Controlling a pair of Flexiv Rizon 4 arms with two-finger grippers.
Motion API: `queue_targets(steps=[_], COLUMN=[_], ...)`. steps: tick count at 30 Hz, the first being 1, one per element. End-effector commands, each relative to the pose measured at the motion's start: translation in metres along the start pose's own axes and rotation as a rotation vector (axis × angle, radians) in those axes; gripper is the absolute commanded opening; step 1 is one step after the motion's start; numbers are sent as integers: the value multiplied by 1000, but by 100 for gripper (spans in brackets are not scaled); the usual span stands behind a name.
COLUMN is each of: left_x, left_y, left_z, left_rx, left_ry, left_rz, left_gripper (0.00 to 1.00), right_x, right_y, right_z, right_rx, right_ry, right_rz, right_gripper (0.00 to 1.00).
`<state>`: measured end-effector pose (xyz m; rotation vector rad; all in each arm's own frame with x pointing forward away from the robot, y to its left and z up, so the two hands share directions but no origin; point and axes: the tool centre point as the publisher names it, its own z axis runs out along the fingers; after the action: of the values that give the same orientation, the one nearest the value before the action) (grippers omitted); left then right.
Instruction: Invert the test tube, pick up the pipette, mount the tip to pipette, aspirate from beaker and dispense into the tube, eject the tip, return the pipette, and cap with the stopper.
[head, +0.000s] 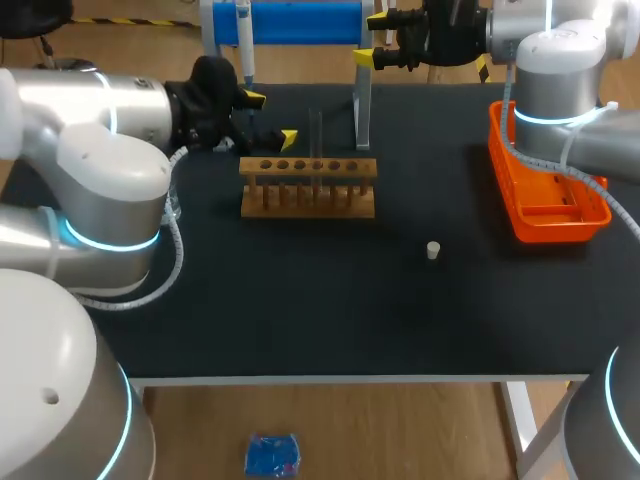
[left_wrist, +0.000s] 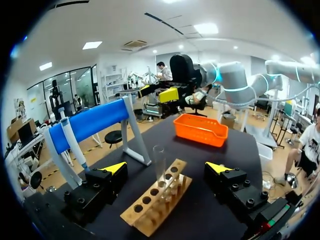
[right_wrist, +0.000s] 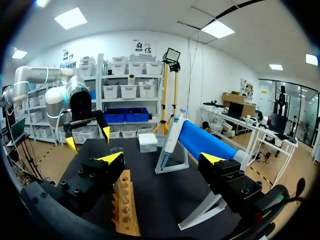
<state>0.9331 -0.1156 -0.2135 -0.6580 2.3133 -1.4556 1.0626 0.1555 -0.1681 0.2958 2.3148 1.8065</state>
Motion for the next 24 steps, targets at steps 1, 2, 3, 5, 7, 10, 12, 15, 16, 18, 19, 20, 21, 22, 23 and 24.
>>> queue_targets(steps=[1, 2, 3, 5, 7, 10, 12, 15, 16, 18, 19, 20, 21, 22, 23, 24], left_x=[-6, -6, -6, -6, -6, -6, -6, -6, -6, -6, -6, -6, -6, -6, -6, -6], left_y=[8, 9, 11, 13, 14, 14, 14, 14, 14, 14, 14, 14, 14, 14, 14, 14], left_z=[9, 10, 12, 14, 14, 14, 14, 14, 14, 14, 14, 14, 14, 14, 14, 14], left_rx=[39, 38, 37, 35, 33, 33, 33, 33, 33, 33, 33, 33, 33, 33, 33, 33], left_ry=[25, 30, 36, 41, 41, 41, 41, 41, 41, 41, 41, 41, 41, 41, 41, 41], left_rz=[5, 3, 4, 3, 3, 5, 5, 5, 5, 5, 5, 5, 5, 5, 5, 5], left_gripper=[100, 100, 100, 100, 100, 100, 100, 100, 100, 100, 100, 100, 100, 100, 100, 100], right_x=[-1, -1, -1, -1, -1, -1, -1, -1, -1, -1, -1, -1, -1, -1, -1, -1], right_y=[1, 1, 1, 1, 1, 1, 1, 1, 1, 1, 1, 1, 1, 1, 1, 1], right_z=[-1, -1, -1, -1, -1, -1, -1, -1, -1, -1, -1, -1, -1, -1, -1, -1], right_rx=[4, 4, 4, 4, 4, 4, 4, 4, 4, 4, 4, 4, 4, 4, 4, 4], right_ry=[4, 4, 4, 4, 4, 4, 4, 4, 4, 4, 4, 4, 4, 4, 4, 4], right_rz=[1, 1, 1, 1, 1, 1, 1, 1, 1, 1, 1, 1, 1, 1, 1, 1], right_gripper=[100, 100, 100, 100, 100, 100, 100, 100, 100, 100, 100, 100, 100, 100, 100, 100])
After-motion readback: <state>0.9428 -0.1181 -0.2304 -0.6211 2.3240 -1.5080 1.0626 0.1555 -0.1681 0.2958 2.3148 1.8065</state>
